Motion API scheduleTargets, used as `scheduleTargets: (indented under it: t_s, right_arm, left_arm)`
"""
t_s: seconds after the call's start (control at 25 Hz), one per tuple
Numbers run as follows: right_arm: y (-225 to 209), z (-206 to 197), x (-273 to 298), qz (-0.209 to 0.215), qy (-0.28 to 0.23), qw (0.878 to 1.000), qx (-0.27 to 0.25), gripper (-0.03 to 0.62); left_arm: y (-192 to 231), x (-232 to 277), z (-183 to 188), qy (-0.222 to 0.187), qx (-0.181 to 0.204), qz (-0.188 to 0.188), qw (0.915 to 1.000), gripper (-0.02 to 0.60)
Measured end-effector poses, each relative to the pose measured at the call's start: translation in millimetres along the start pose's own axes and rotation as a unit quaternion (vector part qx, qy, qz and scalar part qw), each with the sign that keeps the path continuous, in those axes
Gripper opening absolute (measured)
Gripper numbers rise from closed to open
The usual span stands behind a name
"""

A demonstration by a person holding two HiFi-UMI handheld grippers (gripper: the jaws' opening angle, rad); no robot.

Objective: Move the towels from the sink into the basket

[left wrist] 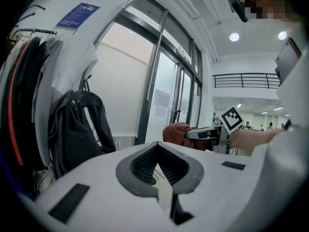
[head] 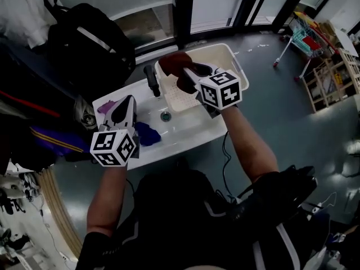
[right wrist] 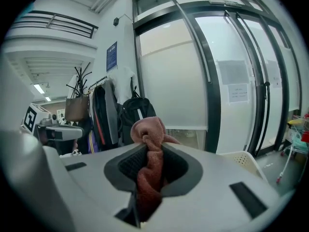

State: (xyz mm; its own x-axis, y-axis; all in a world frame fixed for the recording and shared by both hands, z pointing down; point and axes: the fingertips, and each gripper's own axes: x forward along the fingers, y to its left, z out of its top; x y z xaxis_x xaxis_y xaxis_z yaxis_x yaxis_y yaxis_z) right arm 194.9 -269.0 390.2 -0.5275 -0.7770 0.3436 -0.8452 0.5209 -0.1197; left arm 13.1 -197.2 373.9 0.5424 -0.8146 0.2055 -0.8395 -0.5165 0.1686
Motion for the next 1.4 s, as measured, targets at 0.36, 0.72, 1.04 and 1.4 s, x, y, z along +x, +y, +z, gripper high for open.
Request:
scheduleTargets:
  t_s: [0.36, 0.72, 1.04, 1.4]
  right_arm:
    - [-29, -44, 63, 0.019, 0.089, 0.996, -0.023, 0.078]
    - [-42, -87, 109, 0.036, 0.155, 0.987, -0.036, 0.080]
    - [-53, -148, 137, 0.046, 0.263, 0.961, -0.067, 0.085]
    - [-59, -182, 162, 0.035, 0.303, 0.950, -0.070, 0.086]
  left_arm:
    - [11, 32, -17, 0.019, -0.004, 0.006, 0.9998, 0.003]
    - [25, 50, -46, 0.047, -0.020, 0.019, 0.9985, 0.003]
    - [33, 54, -75, 0.078, -0.041, 0.036, 0.9954, 0.003]
    - [44, 49, -96, 0.102, -0.054, 0.053, 0.9919, 0.003]
